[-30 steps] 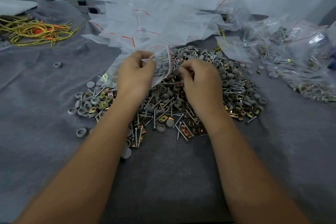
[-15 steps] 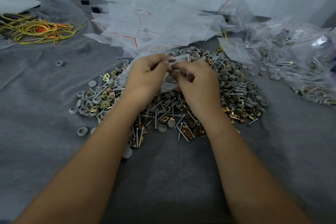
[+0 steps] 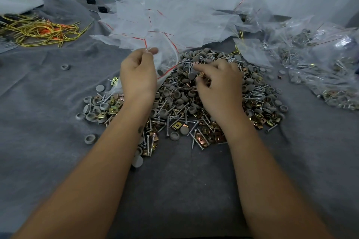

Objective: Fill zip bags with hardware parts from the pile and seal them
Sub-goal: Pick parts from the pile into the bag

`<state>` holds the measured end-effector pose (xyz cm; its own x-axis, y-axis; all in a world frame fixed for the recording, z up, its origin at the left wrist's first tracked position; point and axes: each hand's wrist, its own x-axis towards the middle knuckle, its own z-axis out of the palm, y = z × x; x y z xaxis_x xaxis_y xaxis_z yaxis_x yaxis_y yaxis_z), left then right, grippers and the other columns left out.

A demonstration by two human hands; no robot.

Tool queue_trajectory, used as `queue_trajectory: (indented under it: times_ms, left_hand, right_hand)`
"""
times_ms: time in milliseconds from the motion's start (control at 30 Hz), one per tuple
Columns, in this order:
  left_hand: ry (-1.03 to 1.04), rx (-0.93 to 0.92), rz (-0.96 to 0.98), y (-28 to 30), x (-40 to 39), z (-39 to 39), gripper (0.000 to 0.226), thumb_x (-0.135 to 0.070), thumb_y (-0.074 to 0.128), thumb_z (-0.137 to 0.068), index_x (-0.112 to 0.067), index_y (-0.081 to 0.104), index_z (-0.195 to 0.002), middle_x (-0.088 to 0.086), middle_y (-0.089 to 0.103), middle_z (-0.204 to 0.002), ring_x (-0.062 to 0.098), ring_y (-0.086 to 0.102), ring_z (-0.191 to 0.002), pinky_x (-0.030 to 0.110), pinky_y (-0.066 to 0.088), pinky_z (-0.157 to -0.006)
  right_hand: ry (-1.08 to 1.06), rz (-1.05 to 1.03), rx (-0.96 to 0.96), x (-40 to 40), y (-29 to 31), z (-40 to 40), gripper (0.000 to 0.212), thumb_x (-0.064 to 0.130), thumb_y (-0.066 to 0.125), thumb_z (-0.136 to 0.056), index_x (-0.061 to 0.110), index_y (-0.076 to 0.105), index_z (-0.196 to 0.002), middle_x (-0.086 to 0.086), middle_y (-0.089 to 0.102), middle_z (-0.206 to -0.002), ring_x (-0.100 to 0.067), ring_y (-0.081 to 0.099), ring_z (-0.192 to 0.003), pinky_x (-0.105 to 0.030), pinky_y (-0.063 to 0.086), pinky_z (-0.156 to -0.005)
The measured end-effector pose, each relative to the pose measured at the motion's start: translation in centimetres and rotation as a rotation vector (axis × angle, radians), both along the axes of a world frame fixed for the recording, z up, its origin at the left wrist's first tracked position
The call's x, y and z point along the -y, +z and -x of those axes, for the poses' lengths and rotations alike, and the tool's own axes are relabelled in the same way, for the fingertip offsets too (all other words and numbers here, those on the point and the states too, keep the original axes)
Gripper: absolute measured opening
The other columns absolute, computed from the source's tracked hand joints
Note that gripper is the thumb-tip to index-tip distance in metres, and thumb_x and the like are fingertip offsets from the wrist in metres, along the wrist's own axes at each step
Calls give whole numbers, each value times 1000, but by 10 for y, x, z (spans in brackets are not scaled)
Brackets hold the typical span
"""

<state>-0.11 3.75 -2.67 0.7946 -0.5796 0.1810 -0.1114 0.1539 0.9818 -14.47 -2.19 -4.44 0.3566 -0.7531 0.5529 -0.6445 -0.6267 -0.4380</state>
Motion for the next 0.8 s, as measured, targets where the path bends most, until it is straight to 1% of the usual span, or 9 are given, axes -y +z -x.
queue_trajectory:
  times_ms: [67, 133, 233, 367, 433, 500, 633, 733, 800]
  left_hand:
    - [-7, 33, -1, -1, 1, 0, 28, -16, 45, -98, -27, 69, -90, -2, 36, -57, 6, 32, -46, 20, 28, -46]
    - [-8, 29, 0, -2, 1, -2, 27, -16, 45, -97, -27, 69, -89, -3, 35, -56, 6, 31, -46, 20, 27, -46]
    - [-34, 33, -35, -2, 1, -2, 27, -17, 46, -97, -27, 70, -88, -3, 34, -54, 8, 29, -44, 22, 24, -46]
    - [-81, 28, -62, -2, 2, 1, 27, -16, 45, -97, -27, 69, -93, -11, 41, -46, 12, 31, -47, 29, 30, -53]
    - [-97, 25, -55, -3, 2, 2, 27, -14, 44, -98, -25, 68, -96, -13, 40, -41, 10, 29, -45, 27, 27, -51]
    - [-102, 18, -41, -3, 2, 2, 27, -14, 44, -99, -24, 68, -96, -12, 35, -45, 8, 26, -42, 25, 22, -47]
    - [-113, 19, -39, -4, 2, 2, 26, -14, 44, -99, -23, 68, -98, -5, 32, -52, 10, 25, -43, 27, 21, -48]
    - [-124, 25, -51, -4, 3, 2, 26, -14, 44, -99, -23, 68, -99, -5, 33, -50, 9, 26, -41, 25, 22, -47]
    - [-134, 29, -58, -4, 3, 2, 25, -15, 45, -99, -25, 68, -97, -10, 37, -46, 6, 28, -38, 22, 24, -44]
  right_hand:
    - [-4, 36, -176, 0, -4, -1, 36, 31, 56, -94, 28, 60, -130, -1, 52, -121, -24, 37, -116, -35, 26, -95]
    - [-9, 47, -264, -1, -7, -2, 39, 34, 54, -94, 28, 56, -133, -1, 47, -127, -24, 32, -118, -37, 23, -97]
    - [-21, 55, -228, 0, -6, -2, 32, 34, 58, -91, 29, 63, -123, 2, 49, -122, -22, 33, -116, -36, 22, -94]
    - [-33, 45, -183, 0, -5, -2, 24, 36, 65, -88, 31, 69, -111, 3, 53, -114, -22, 38, -114, -32, 19, -87]
    - [-40, 58, -171, -1, -4, -2, 21, 37, 67, -87, 32, 71, -107, 4, 55, -111, -23, 40, -112, -30, 15, -83]
    - [-38, 83, -154, -2, -4, -3, 17, 36, 68, -87, 33, 72, -103, 5, 57, -107, -23, 43, -110, -30, 14, -81]
    - [-24, 103, -76, -3, 0, -2, 12, 33, 68, -88, 30, 74, -99, 7, 61, -100, -21, 51, -103, -32, 22, -81]
    - [-6, 115, 10, -4, 2, -2, 6, 23, 70, -86, 23, 73, -92, 5, 67, -94, -21, 57, -97, -32, 30, -84]
    - [14, 81, 96, -5, 3, -3, 6, 16, 67, -88, 16, 72, -92, 2, 69, -92, -21, 60, -94, -36, 41, -88]
